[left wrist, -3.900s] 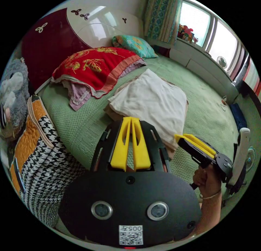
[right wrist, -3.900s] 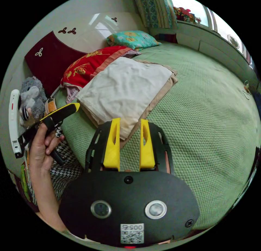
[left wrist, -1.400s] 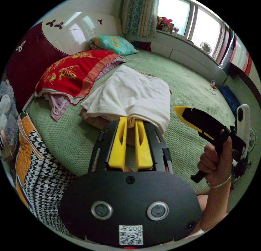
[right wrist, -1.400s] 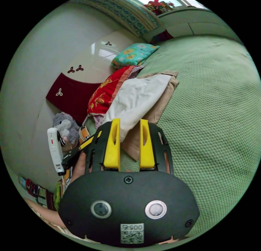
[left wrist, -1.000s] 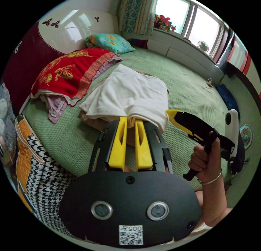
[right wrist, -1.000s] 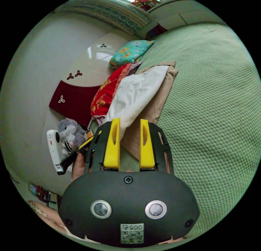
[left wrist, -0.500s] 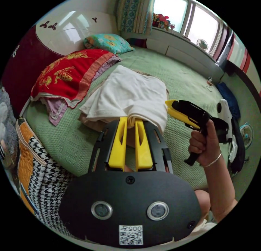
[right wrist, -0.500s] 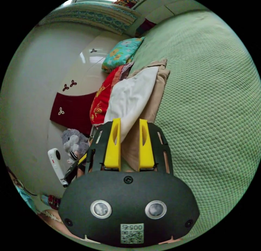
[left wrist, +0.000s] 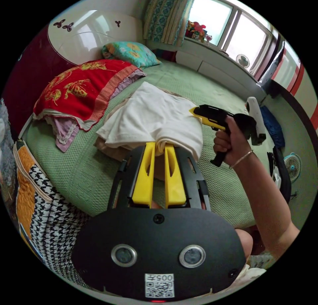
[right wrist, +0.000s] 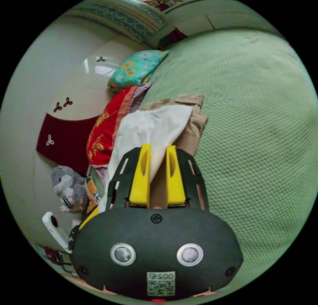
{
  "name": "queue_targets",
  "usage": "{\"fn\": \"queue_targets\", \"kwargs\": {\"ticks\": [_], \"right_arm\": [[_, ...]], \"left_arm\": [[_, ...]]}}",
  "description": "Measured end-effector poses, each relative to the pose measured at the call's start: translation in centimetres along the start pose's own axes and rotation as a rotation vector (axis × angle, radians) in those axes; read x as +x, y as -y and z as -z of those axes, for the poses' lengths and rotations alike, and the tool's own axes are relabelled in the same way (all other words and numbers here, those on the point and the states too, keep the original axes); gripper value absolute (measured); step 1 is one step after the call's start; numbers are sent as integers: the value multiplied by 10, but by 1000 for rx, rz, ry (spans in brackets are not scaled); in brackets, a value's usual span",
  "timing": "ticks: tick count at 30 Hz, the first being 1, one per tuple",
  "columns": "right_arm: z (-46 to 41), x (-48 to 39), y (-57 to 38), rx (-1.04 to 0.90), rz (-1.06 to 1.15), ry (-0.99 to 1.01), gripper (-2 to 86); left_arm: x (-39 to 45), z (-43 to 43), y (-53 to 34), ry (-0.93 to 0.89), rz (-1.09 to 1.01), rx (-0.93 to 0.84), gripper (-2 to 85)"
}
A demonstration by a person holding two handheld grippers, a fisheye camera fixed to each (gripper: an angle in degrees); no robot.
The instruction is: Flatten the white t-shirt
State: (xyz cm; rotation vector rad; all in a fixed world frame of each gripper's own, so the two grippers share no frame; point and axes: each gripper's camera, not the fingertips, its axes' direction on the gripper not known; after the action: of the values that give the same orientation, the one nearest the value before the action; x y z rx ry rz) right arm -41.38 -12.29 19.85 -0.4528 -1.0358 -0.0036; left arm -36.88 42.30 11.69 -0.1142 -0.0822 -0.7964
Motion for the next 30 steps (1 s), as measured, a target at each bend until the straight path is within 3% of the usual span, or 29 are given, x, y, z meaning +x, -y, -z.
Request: {"fn": "queue_targets", "kwargs": {"ticks": [9, 14, 19, 30], "right_arm": [[3, -115, -21, 31, 424, -479, -13], [30, -131, -36, 38, 477, -597, -13], [68, -108, -58, 20, 490, -741, -13], [126, 8, -107, -178, 478, -1073, -4]], "left_arm": [[21, -4, -9, -16, -10, 33, 58], [72, -11, -29, -107, -60, 5, 58], [148, -30, -45, -202, -221, -74, 58], [281, -99, -91, -503, -294, -329, 48]]}}
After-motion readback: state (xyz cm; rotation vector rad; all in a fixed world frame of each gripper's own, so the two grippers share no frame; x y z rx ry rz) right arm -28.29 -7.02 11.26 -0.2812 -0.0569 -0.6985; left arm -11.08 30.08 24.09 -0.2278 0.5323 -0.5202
